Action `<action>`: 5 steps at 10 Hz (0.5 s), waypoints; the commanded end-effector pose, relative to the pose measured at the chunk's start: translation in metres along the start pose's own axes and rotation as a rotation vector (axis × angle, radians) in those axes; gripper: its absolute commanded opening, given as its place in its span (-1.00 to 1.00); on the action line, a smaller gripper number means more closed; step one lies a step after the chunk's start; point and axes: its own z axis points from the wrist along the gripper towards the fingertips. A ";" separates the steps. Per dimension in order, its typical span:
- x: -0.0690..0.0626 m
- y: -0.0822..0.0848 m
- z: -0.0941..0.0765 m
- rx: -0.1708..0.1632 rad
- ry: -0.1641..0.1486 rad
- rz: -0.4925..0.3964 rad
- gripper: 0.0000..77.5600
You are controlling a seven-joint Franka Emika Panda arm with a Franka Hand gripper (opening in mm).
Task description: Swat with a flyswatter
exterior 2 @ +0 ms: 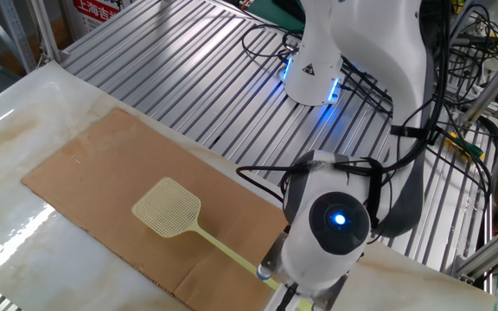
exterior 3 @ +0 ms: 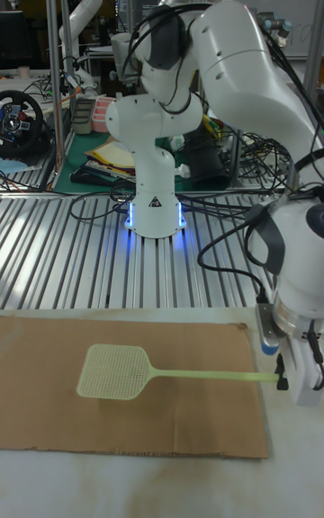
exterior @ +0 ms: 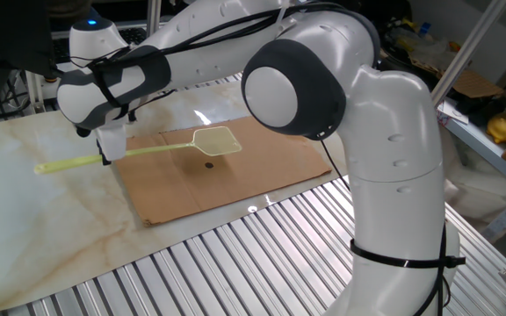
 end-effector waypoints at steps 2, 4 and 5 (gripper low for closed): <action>0.000 0.001 -0.003 -0.007 0.003 0.000 -0.97; 0.000 0.001 -0.003 -0.008 0.015 -0.017 -0.97; 0.000 0.001 -0.003 -0.023 -0.011 -0.057 -0.97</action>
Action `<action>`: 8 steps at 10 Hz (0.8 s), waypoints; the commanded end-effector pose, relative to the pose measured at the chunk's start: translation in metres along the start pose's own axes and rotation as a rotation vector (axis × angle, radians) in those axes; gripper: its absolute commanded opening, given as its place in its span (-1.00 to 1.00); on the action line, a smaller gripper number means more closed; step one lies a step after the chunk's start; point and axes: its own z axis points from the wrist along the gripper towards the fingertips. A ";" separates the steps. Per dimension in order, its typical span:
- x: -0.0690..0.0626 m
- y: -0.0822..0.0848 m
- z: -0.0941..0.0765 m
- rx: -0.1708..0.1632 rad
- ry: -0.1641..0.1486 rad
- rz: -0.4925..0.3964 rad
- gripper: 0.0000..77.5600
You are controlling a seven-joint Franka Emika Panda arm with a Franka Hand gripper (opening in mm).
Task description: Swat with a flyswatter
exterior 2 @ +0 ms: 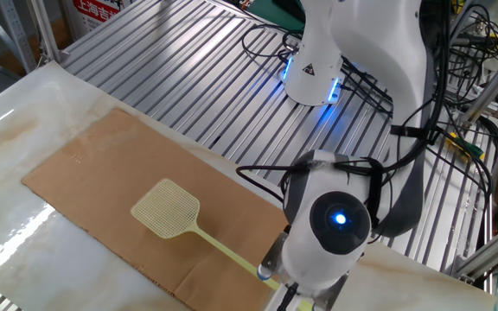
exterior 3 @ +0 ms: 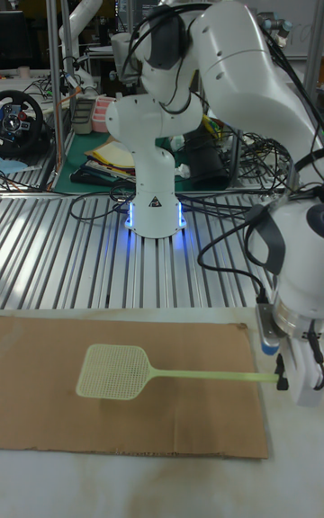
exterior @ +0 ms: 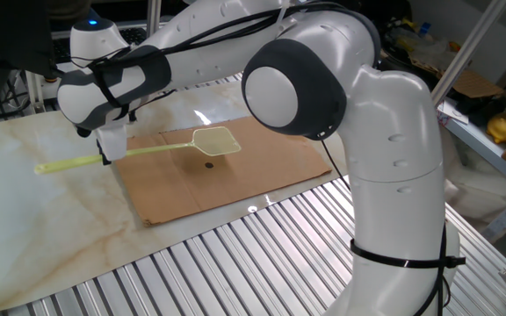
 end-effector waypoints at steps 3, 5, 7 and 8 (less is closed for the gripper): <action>0.000 0.001 -0.002 -0.065 -0.037 -0.122 -0.97; 0.002 0.000 -0.003 -0.039 -0.020 -0.089 -0.97; 0.012 -0.006 -0.008 -0.020 -0.013 -0.039 -0.97; 0.014 -0.008 -0.009 -0.016 -0.012 -0.021 -0.97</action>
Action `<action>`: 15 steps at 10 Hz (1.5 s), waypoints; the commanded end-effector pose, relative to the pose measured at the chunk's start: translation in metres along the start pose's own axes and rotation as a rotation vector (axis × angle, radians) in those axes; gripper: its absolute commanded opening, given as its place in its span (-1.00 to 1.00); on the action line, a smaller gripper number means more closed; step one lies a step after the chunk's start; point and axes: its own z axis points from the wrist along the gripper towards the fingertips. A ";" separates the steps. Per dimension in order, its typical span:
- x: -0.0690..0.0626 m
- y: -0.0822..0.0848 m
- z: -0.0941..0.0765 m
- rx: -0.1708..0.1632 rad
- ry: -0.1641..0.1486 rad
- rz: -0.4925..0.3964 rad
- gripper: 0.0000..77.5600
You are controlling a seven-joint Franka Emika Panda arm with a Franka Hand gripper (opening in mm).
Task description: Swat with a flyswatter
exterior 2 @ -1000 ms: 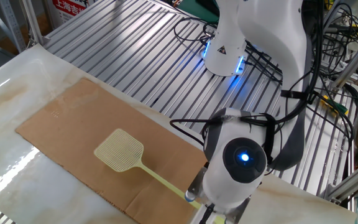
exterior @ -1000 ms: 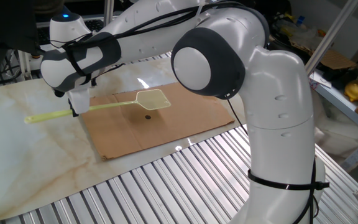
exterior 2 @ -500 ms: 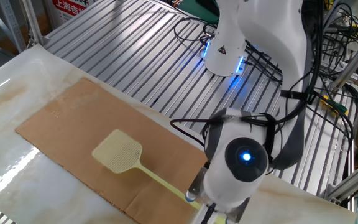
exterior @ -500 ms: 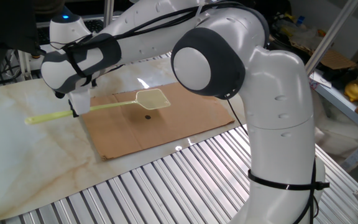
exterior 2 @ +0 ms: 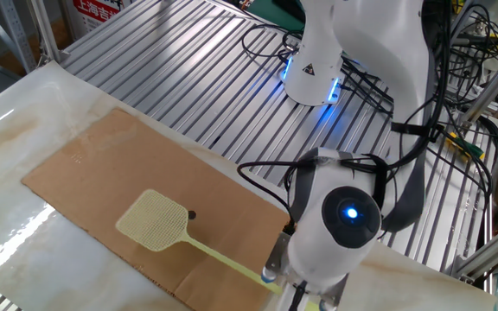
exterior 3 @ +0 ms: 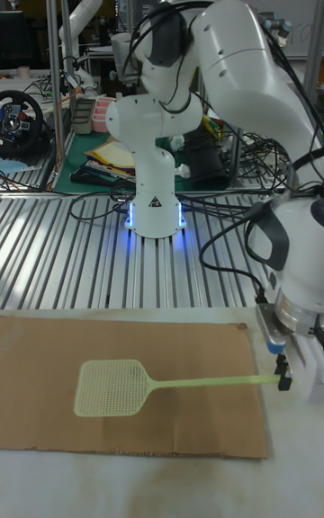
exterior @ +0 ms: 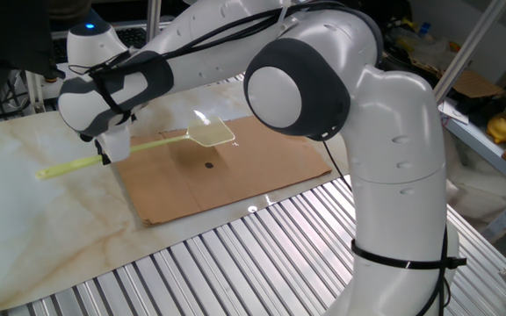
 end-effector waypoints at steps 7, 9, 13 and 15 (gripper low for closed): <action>0.028 -0.024 -0.001 0.032 0.057 0.121 -0.97; 0.031 -0.028 0.001 0.031 0.090 0.122 -0.97; 0.029 -0.032 0.012 0.014 0.145 0.091 -0.97; 0.029 -0.035 0.017 0.000 0.152 0.096 -0.97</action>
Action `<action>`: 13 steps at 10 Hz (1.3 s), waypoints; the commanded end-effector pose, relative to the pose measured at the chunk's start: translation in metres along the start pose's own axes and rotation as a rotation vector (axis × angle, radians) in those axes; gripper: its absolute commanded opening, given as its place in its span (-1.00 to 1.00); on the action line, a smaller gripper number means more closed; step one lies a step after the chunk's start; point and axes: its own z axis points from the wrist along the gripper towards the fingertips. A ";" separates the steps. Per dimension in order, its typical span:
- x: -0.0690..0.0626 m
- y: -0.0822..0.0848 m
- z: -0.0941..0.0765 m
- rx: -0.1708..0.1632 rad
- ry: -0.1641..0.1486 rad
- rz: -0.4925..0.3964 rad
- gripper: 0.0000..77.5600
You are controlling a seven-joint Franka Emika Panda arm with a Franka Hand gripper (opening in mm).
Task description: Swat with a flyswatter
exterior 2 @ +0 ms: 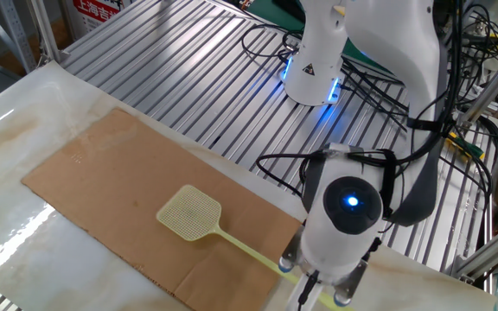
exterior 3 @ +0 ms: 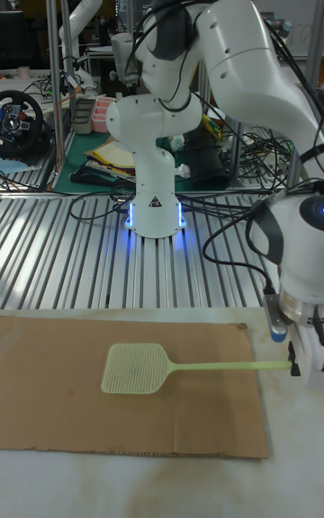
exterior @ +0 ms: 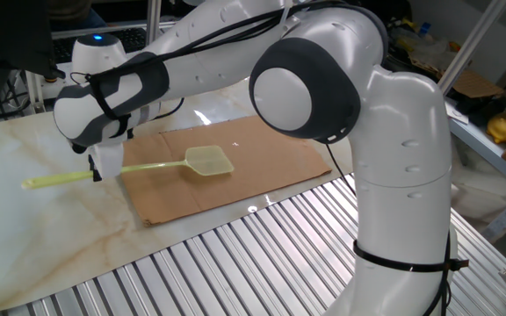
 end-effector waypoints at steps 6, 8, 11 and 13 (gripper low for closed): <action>0.003 -0.010 0.017 -0.070 0.118 0.007 -0.97; 0.004 -0.010 0.018 -0.087 0.117 0.003 -0.97; 0.004 -0.010 0.018 -0.095 0.081 -0.007 -0.97; 0.000 -0.011 0.011 -0.085 0.036 -0.025 -0.97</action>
